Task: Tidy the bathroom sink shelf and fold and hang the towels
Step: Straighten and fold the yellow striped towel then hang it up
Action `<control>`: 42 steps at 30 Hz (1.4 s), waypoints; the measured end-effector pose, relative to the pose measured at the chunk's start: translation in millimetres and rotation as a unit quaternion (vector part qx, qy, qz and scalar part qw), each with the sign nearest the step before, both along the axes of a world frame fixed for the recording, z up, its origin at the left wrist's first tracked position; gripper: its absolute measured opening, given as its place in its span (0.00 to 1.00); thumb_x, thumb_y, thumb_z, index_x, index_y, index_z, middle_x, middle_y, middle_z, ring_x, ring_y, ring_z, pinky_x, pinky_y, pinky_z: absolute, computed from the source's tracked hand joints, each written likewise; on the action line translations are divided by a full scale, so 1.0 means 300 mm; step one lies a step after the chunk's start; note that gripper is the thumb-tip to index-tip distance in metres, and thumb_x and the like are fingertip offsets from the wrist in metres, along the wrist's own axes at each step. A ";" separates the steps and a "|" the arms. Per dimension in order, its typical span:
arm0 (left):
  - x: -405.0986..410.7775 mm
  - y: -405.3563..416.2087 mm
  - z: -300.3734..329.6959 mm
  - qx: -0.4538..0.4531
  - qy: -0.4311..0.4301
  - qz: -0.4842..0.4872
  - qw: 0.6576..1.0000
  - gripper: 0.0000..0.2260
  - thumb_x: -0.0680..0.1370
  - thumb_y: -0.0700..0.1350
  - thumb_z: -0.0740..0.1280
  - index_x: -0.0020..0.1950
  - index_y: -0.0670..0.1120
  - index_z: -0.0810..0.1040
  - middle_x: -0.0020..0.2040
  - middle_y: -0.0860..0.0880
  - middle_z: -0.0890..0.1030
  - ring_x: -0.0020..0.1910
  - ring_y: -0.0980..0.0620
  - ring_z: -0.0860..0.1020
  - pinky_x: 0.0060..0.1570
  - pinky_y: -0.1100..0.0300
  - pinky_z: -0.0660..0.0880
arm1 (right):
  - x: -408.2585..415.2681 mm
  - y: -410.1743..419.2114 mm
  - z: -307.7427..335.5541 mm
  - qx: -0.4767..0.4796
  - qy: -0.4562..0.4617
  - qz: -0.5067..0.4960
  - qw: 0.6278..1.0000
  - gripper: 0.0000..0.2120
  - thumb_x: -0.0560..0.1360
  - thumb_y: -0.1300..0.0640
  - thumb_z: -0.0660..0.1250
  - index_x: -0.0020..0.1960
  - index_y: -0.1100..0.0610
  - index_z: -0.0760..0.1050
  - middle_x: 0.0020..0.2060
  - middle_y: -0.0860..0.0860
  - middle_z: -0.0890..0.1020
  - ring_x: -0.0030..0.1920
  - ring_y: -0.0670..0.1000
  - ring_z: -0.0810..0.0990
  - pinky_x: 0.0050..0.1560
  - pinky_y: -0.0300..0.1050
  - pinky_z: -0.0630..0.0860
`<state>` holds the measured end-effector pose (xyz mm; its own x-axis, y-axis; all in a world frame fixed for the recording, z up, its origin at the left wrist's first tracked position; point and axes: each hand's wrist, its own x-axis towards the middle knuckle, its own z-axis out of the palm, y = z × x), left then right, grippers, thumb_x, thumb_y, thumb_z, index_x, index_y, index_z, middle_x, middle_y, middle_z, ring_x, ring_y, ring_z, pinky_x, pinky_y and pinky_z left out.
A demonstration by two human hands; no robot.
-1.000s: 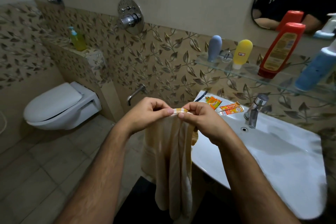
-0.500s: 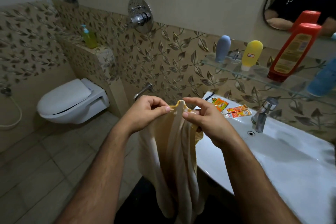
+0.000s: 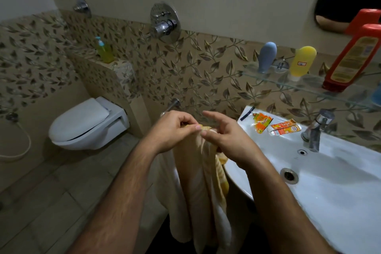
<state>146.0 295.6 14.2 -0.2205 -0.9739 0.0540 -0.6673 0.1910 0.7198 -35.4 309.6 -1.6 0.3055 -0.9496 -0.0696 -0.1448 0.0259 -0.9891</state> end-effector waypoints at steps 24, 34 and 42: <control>0.288 -0.011 -0.029 -0.006 0.089 -0.076 0.993 0.02 0.75 0.48 0.73 0.44 0.51 0.84 0.41 0.53 0.84 0.43 0.56 0.82 0.45 0.55 0.78 | 0.218 0.044 -0.016 0.014 -0.007 -0.026 1.000 0.22 0.77 0.61 0.69 0.68 0.49 0.71 0.35 0.56 0.82 0.37 0.55 0.83 0.34 0.51 0.78; 0.350 0.009 -0.093 0.075 0.166 -0.084 0.980 0.04 0.76 0.44 0.72 0.45 0.44 0.84 0.39 0.50 0.84 0.39 0.59 0.78 0.41 0.65 0.74 | 0.206 0.059 -0.009 0.002 0.022 -0.118 0.993 0.06 0.77 0.63 0.68 0.41 0.58 0.80 0.27 0.47 0.79 0.27 0.41 0.75 0.27 0.32 0.69; 0.351 -0.002 -0.067 0.015 0.113 -0.073 0.991 0.03 0.75 0.47 0.73 0.44 0.48 0.85 0.40 0.52 0.84 0.41 0.57 0.80 0.43 0.60 0.75 | 0.233 0.064 -0.032 0.004 0.074 -0.135 0.988 0.11 0.77 0.62 0.69 0.59 0.55 0.78 0.35 0.58 0.81 0.34 0.51 0.82 0.32 0.37 0.74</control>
<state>251.3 295.1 -5.9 -0.3453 -0.9341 0.0902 -0.4555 0.2508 0.8542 34.7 328.7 -11.2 0.0264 -0.9945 -0.1015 -0.2742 0.0904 -0.9574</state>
